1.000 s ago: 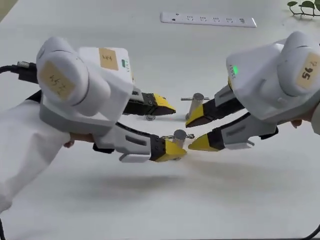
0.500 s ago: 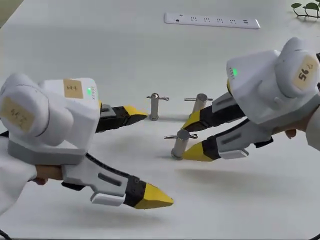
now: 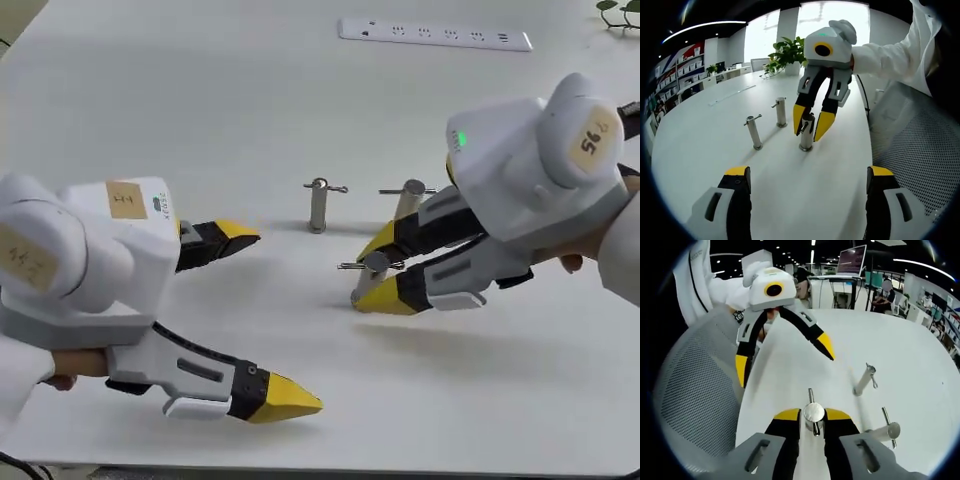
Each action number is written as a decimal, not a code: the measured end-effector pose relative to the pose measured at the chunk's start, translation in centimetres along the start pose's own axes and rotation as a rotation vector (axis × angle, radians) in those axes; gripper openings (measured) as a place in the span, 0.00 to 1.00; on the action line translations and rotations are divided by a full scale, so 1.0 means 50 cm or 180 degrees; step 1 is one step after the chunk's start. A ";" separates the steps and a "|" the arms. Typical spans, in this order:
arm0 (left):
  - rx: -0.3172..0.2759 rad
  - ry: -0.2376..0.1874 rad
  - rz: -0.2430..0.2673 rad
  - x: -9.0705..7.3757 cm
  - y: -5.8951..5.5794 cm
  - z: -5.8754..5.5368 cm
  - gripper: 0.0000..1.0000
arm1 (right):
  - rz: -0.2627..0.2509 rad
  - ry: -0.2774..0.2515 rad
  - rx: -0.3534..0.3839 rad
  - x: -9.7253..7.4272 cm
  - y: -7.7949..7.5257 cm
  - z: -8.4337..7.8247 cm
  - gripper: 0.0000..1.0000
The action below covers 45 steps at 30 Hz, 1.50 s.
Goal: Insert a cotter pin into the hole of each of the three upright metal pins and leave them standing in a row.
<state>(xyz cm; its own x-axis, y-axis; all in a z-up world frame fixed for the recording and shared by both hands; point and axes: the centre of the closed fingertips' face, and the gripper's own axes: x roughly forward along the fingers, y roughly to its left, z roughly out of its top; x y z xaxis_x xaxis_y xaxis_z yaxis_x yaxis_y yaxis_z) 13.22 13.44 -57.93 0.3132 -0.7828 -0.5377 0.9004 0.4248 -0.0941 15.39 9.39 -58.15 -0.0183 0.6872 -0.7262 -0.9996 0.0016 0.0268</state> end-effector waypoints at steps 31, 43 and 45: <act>-0.0413 -0.0136 0.0201 -0.015 0.018 0.001 0.94 | -0.0451 0.0242 -0.0013 -0.126 -0.074 -0.081 0.08; -0.0478 -0.0100 0.0169 -0.012 0.016 0.000 0.93 | -0.0605 0.0266 0.0095 -0.182 -0.137 -0.130 0.08; -0.0481 -0.0098 0.0175 -0.012 0.018 0.000 0.93 | -0.0578 0.0264 0.0110 -0.179 -0.136 -0.132 0.08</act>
<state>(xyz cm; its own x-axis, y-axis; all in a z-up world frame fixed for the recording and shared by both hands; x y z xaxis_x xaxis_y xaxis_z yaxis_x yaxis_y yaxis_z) 13.84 14.27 -57.69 0.3719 -0.7690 -0.5199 0.8265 0.5293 -0.1915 22.24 -1.55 -56.38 0.1593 0.6111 -0.7754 -0.9854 0.1461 -0.0873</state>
